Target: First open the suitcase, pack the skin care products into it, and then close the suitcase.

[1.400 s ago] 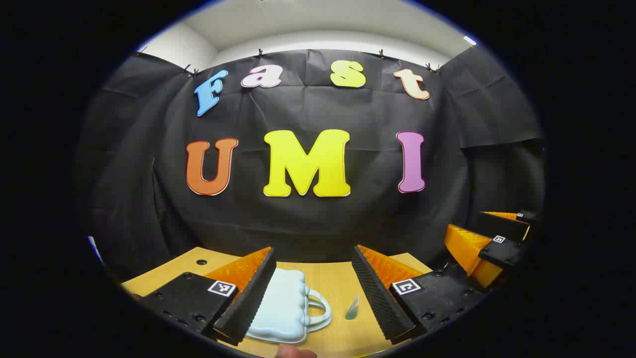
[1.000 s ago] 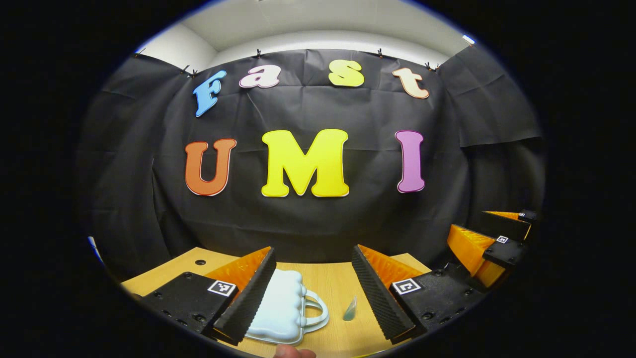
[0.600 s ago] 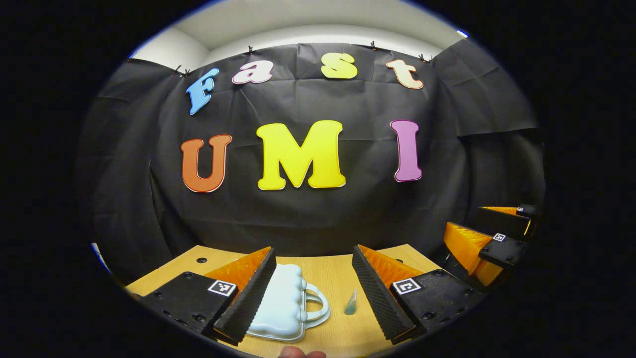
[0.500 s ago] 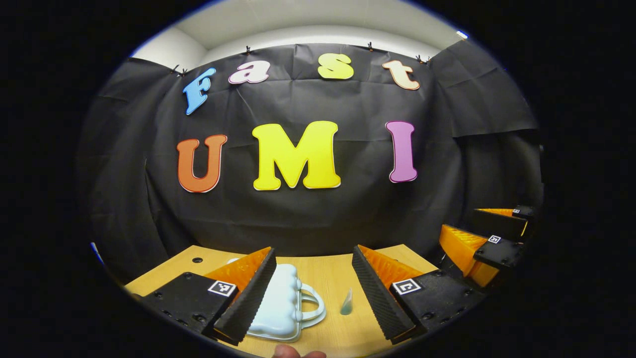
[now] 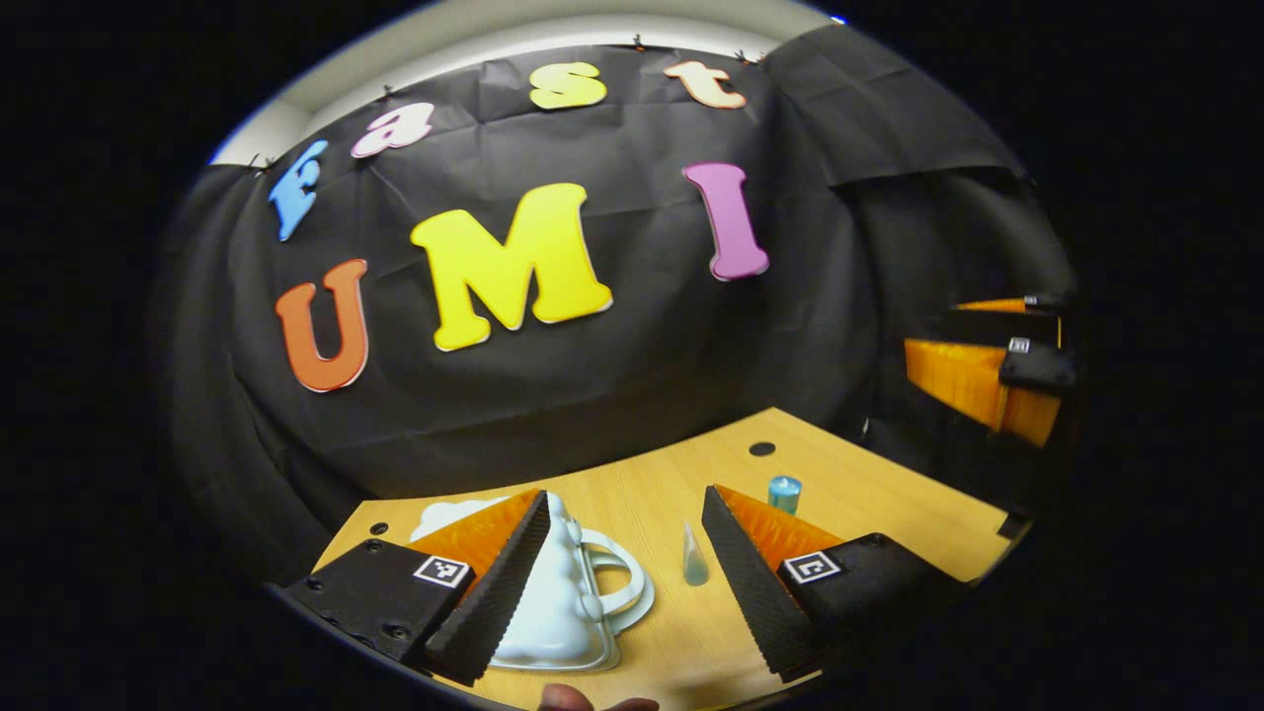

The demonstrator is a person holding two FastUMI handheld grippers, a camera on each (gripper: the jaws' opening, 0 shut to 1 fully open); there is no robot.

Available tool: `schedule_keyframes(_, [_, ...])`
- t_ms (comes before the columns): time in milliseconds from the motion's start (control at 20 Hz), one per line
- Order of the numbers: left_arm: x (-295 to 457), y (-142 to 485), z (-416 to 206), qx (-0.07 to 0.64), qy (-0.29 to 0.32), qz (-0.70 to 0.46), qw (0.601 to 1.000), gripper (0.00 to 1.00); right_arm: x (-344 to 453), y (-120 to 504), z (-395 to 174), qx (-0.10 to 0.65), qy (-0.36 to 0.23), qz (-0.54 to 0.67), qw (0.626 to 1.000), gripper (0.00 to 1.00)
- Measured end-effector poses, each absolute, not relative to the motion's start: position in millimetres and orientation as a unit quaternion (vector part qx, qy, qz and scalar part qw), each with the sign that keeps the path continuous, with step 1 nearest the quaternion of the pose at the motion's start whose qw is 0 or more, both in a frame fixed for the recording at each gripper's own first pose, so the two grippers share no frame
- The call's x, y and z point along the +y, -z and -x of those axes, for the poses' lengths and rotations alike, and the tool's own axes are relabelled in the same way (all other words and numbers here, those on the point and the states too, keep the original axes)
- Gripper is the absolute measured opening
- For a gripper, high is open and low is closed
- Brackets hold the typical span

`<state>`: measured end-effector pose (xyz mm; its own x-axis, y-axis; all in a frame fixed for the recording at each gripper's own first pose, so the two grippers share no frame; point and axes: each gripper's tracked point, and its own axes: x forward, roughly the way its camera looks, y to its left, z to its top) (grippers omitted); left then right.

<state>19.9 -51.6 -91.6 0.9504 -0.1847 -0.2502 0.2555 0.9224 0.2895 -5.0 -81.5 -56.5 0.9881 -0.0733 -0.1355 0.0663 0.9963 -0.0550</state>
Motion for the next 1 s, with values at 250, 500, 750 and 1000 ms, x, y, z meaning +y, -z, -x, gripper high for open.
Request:
schedule_keyframes(250, [-38,136,-37,0.129,0.141,-0.333,0.923,0.98,-107,83,11,0.109,0.060,0.016,0.992,0.79])
schedule_keyframes(500, [-19,203,-57,0.198,0.162,-0.487,0.835,0.98,-126,92,13,0.126,0.078,0.003,0.989,0.78])
schedule_keyframes(750, [-10,248,-58,0.252,0.187,-0.568,0.761,0.94,-140,98,14,0.136,0.094,-0.011,0.986,0.78])
schedule_keyframes(1000, [-4,268,-71,0.292,0.194,-0.599,0.720,0.80,-148,103,17,0.143,0.105,-0.022,0.984,0.79])
